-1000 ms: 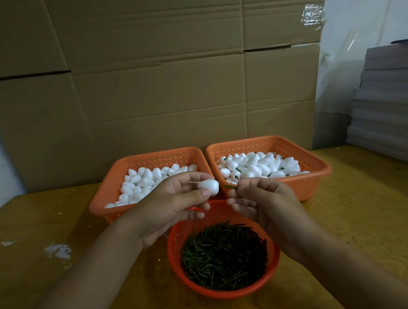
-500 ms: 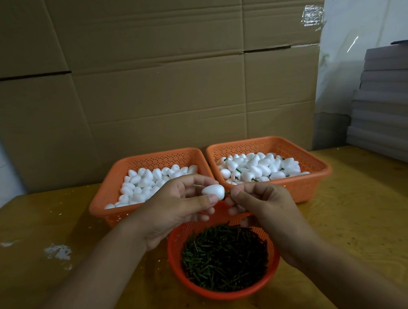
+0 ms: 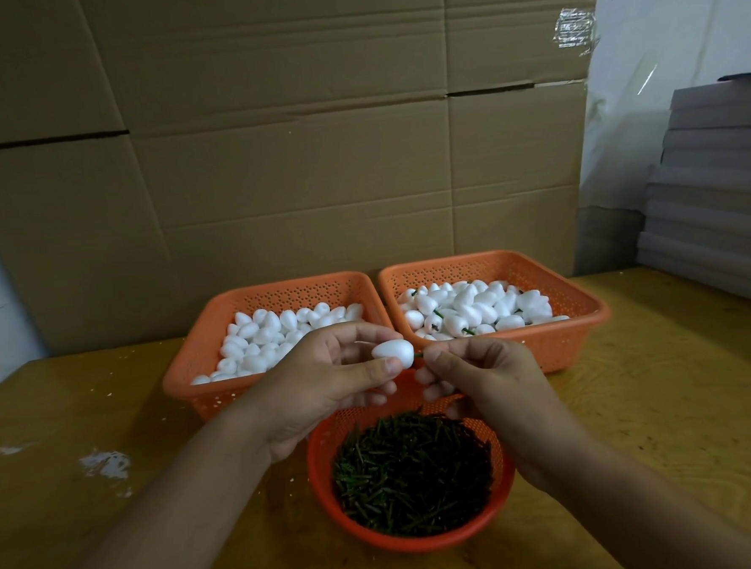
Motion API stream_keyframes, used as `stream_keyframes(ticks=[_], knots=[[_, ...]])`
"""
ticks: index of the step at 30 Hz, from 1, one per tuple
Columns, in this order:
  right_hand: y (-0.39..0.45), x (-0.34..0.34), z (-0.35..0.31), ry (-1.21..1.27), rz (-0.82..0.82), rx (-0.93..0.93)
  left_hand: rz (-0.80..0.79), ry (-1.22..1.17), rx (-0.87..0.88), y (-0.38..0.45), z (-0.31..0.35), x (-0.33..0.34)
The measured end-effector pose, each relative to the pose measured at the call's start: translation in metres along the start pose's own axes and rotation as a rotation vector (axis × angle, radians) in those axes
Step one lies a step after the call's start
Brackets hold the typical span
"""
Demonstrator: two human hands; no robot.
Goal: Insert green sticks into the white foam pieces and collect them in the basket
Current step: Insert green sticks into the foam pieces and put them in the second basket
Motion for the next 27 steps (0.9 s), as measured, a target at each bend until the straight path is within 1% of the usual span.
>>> stream_keyframes(ticks=[27], knots=[[-0.0010, 0.0031, -0.0007, -0.043, -0.036, 0.015, -0.007, 0.007, 0.007, -0.0003, 0.0000, 0.0015]])
Point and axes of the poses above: each hand's wrist, its own y-axis towards the middle knuckle, its own x-axis out of the palm, z = x × y, the point moved 7 cm from there along y, towards the middle knuckle, and after that the axes turned 4 degrees about y, right-handed, at the moved point
